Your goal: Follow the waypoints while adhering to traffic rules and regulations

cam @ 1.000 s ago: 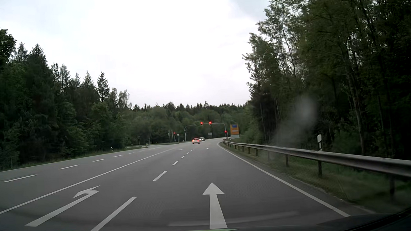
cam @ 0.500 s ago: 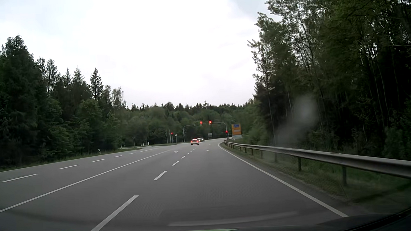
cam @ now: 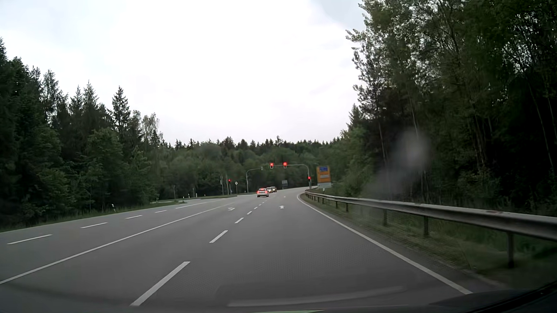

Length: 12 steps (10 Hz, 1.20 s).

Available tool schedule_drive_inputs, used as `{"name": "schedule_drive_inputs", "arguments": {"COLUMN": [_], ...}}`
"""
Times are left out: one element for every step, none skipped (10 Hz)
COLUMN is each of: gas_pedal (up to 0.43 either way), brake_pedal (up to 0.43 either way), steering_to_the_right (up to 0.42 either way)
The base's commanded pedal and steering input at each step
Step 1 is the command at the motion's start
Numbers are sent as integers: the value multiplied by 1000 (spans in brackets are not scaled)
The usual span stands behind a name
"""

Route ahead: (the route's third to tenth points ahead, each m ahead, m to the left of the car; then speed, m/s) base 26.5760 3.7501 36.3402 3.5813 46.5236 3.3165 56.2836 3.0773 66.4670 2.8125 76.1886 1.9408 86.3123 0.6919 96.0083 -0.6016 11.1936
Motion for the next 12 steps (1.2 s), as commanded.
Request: {"name": "schedule_drive_inputs", "arguments": {"gas_pedal": [59, 67, 67, 67, 67, 67, 67, 67, 67, 79, 87, 98], "brake_pedal": [0, 0, 0, 0, 0, 0, 0, 0, 0, 0, 0, 0], "steering_to_the_right": [-3, -2, -2, -2, -1, -1, 0, 0, 0, 0, 0, 0]}}
